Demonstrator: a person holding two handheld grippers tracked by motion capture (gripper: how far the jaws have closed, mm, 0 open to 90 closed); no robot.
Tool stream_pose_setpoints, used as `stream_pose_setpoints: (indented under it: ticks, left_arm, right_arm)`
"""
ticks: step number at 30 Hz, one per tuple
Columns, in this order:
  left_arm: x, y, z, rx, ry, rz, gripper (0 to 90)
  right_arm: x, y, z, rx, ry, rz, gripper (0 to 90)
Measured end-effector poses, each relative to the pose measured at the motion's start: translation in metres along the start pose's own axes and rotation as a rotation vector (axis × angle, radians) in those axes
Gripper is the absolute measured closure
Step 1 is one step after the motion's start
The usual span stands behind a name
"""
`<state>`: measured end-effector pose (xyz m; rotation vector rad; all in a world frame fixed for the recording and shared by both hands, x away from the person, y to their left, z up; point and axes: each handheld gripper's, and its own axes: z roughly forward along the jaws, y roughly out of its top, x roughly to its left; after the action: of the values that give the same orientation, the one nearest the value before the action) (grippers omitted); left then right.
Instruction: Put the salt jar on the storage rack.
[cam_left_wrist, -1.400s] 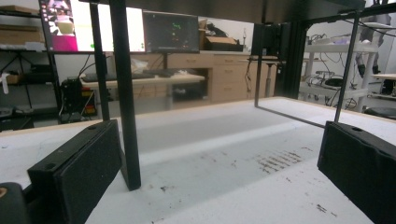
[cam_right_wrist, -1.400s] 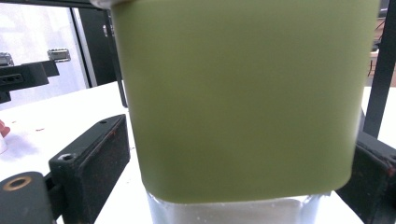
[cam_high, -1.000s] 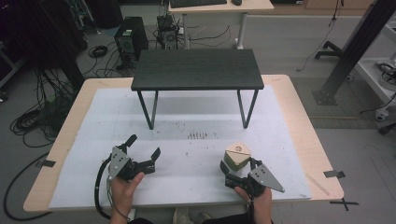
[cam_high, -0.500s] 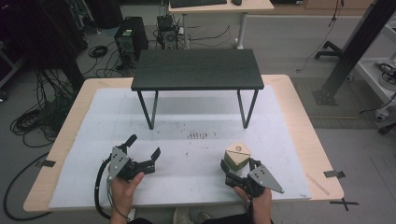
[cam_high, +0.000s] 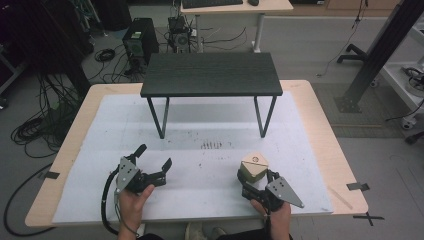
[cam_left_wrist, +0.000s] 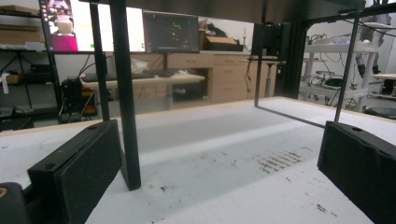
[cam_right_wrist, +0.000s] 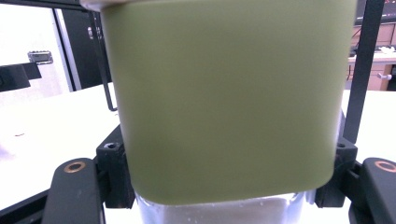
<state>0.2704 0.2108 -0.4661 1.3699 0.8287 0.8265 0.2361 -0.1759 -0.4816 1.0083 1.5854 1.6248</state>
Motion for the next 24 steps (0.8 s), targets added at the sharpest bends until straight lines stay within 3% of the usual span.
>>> stream_pose_setpoints:
  ticks: [24]
  left_arm:
    - [0.0, 0.0, 0.0001, 0.002, 0.0, 0.001, 0.4]
  right_arm:
    - [0.0004, -0.0001, 0.0002, 0.0, -0.005, -0.008, 28.5]
